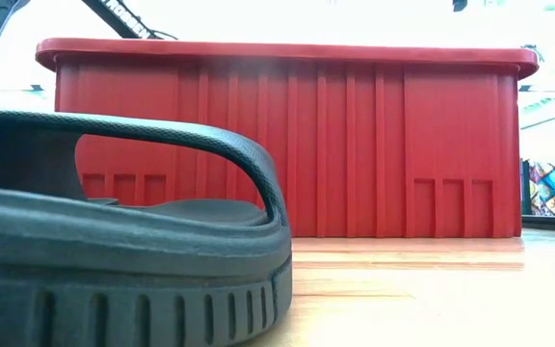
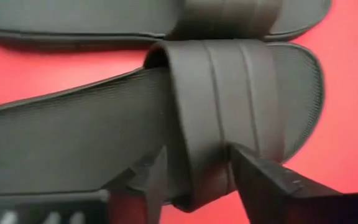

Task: Pick and place slides into bin
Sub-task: Put the black slide into the red bin

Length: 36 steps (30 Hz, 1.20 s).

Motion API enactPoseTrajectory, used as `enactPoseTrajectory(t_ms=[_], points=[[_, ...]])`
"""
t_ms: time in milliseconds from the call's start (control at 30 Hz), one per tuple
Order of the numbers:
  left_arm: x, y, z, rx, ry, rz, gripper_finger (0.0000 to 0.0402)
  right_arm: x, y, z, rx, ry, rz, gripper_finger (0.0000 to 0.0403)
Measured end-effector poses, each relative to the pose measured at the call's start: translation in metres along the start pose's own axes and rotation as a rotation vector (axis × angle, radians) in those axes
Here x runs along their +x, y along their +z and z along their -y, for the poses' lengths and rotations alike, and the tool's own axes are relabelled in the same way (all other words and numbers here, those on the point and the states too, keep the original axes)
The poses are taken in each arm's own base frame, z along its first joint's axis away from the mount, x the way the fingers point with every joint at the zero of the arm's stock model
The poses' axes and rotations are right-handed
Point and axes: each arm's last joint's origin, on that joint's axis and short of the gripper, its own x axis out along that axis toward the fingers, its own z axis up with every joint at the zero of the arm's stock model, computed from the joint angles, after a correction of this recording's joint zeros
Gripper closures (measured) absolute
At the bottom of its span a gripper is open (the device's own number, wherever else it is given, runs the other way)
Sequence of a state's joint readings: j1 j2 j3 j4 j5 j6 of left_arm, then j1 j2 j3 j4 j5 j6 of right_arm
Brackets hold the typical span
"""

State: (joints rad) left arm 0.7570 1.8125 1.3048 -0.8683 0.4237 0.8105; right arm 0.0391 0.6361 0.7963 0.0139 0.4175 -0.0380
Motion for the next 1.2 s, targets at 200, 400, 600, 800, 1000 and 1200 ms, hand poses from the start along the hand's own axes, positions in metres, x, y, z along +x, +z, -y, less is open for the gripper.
enactPoseTrajectory(t_ms=[200, 400, 600, 800, 1000, 1200], points=[[-0.016, 0.009, 0.005, -0.001, 0.086, -0.012, 0.0171, 0.000, -0.001, 0.000, -0.004, 0.000, -0.007, 0.0403], [-0.074, 0.032, 0.030, 0.061, 0.238, 0.095, 0.0146, 0.000, -0.003, 0.000, -0.018, 0.001, -0.034, 0.0403], [-0.180, 0.061, 0.089, 0.158, 0.173, 0.669, 0.0189, -0.001, -0.004, 0.000, -0.019, 0.003, -0.042, 0.0403], [-0.226, 0.063, 0.135, 0.339, -0.133, 1.176, 0.0340, -0.005, -0.018, 0.009, 0.072, 0.070, -0.051, 0.0403], [-0.178, 0.041, 0.153, 0.040, -0.293, 1.249, 0.0393, -0.010, -0.043, 0.014, 0.151, 0.143, -0.096, 0.0403], [-0.133, 0.011, 0.186, -0.134, -0.060, 1.261, 0.0401, -0.011, -0.049, 0.011, 0.155, 0.233, -0.114, 0.0403]])
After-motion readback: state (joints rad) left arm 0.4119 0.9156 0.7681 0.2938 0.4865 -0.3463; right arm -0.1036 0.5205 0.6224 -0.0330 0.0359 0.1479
